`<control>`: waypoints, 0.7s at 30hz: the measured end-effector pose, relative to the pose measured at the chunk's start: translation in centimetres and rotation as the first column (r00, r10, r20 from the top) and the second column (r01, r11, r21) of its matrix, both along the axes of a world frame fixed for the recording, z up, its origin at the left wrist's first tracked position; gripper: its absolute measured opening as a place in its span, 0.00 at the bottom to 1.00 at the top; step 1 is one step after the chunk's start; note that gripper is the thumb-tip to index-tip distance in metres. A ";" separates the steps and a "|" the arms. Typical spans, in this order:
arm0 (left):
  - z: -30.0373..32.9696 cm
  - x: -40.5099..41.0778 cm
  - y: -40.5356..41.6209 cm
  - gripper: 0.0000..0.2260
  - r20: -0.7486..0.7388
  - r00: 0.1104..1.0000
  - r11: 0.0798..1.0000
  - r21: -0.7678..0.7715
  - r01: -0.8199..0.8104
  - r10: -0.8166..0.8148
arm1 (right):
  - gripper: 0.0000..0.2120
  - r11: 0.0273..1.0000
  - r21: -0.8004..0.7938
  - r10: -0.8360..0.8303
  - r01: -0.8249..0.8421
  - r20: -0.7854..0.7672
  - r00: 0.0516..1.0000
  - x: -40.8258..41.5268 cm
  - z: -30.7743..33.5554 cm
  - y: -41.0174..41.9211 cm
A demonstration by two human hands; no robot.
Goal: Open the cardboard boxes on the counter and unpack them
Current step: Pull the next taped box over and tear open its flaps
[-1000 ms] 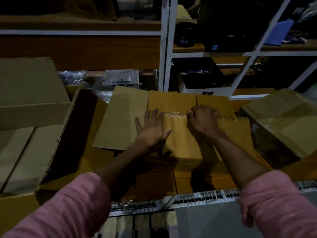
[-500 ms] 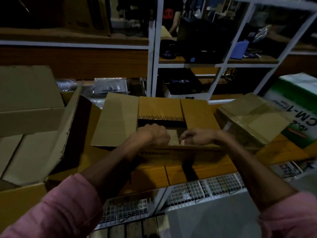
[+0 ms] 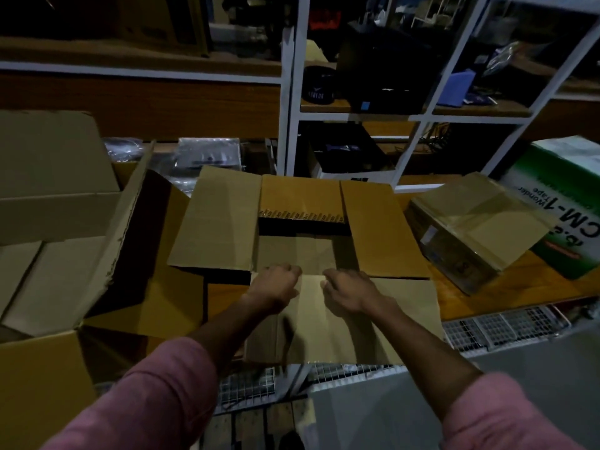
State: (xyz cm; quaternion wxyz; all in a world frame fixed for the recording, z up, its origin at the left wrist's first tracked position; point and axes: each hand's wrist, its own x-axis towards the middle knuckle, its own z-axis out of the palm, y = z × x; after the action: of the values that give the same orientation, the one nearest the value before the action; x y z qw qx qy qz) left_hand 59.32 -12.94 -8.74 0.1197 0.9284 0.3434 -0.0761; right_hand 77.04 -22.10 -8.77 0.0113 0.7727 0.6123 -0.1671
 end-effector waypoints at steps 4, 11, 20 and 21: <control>-1.3 0.4 1.2 0.15 0.025 1.000 1.000 0.007 -0.009 0.009 | 0.26 0.995 -0.071 -0.068 0.065 -0.044 0.997 -0.7 -0.7 2.0; -4.0 0.3 1.3 0.10 0.208 0.978 0.991 0.123 -0.060 0.034 | 0.37 0.939 0.133 -0.326 0.317 0.056 0.944 1.7 -1.3 1.9; -4.2 4.6 0.7 0.19 0.119 0.991 0.966 0.247 -0.083 0.055 | 0.38 0.845 0.324 -0.496 0.425 0.179 0.850 12.6 -1.8 -2.4; -4.4 5.1 0.6 0.19 0.082 0.996 0.962 0.268 -0.047 0.026 | 0.37 0.843 0.292 -0.511 0.452 0.172 0.842 13.4 -2.1 -2.7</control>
State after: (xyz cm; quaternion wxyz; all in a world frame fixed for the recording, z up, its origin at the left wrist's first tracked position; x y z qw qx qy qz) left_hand 64.41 -12.34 -13.10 0.0070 0.9318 0.3629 0.0095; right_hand 90.49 -24.84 -10.87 -0.0500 0.9124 0.4062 0.0068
